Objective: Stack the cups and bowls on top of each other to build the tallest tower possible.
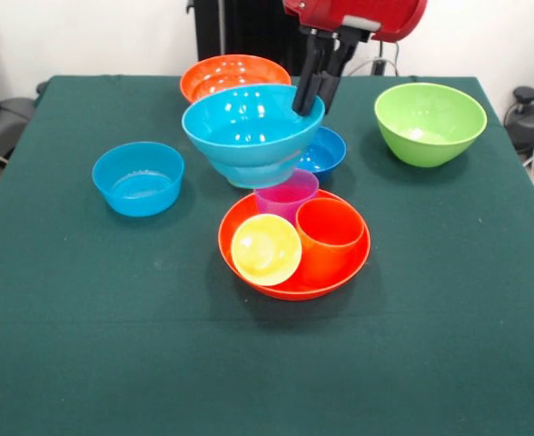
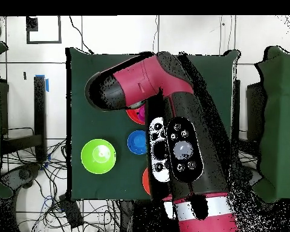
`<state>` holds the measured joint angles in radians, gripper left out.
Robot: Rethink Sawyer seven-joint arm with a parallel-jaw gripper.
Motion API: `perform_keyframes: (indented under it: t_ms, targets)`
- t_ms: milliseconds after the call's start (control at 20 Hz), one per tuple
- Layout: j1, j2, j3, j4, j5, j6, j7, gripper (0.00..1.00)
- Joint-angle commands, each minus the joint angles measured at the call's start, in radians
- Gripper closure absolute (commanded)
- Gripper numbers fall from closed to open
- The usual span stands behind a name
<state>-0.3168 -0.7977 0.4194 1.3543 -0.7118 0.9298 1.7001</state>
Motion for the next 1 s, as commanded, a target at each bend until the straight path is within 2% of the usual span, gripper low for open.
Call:
perform_keyframes:
  t_ms: [50, 600, 1000]
  targets:
    - [0.008, 0.071, -0.001, -0.009, -0.012, 0.117, -0.134, 1.0]
    - [0.007, 0.052, 0.025, 0.019, -0.025, -0.007, -0.097, 1.0]
    - [0.017, 0.061, 0.029, -0.003, -0.025, 0.012, -0.098, 1.0]
